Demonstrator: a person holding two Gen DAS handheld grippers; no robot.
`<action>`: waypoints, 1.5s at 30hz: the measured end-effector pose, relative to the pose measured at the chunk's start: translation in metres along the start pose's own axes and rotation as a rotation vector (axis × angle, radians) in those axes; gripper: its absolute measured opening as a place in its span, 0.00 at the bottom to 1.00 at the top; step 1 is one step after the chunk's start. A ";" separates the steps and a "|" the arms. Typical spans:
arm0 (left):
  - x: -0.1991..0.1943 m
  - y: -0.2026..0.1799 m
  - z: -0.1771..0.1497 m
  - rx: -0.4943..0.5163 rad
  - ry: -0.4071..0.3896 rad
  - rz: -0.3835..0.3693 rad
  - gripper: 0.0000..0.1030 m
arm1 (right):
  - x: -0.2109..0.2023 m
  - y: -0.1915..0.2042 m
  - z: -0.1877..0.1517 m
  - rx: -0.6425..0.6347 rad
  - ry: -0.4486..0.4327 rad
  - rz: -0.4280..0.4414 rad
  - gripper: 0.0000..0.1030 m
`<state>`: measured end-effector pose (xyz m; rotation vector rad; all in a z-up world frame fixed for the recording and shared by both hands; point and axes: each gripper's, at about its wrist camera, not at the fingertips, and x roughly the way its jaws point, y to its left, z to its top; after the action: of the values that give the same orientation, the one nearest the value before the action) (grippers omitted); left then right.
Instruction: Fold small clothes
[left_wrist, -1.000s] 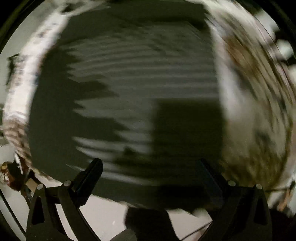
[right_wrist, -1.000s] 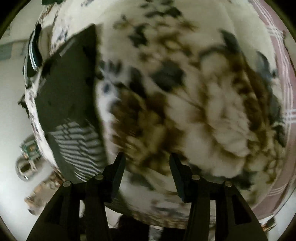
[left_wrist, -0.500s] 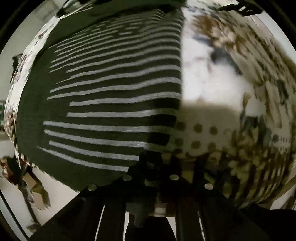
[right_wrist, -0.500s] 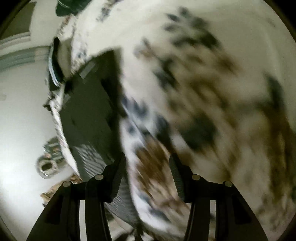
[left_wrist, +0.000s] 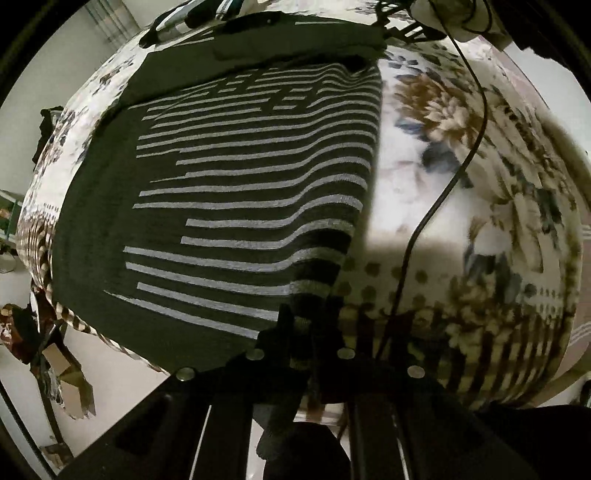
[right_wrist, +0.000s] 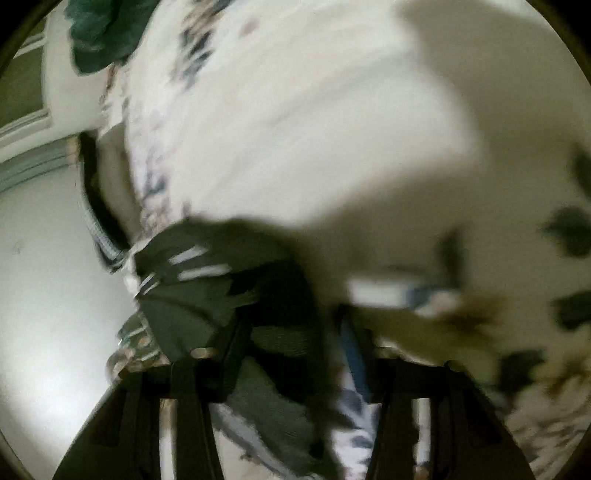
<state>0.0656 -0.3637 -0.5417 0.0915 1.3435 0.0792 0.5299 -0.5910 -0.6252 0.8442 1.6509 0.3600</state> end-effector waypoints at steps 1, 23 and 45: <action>-0.002 -0.001 0.000 0.006 -0.003 -0.005 0.06 | -0.008 0.008 -0.003 -0.065 -0.041 -0.068 0.06; -0.042 0.065 0.022 -0.077 -0.072 -0.086 0.06 | -0.022 0.002 -0.012 -0.004 -0.093 -0.041 0.05; -0.054 0.365 0.037 -0.527 -0.190 -0.246 0.03 | 0.120 0.428 -0.077 -0.446 -0.121 -0.559 0.05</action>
<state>0.0874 -0.0079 -0.4402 -0.4992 1.0986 0.2084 0.5927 -0.1967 -0.4159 0.0579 1.5362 0.2592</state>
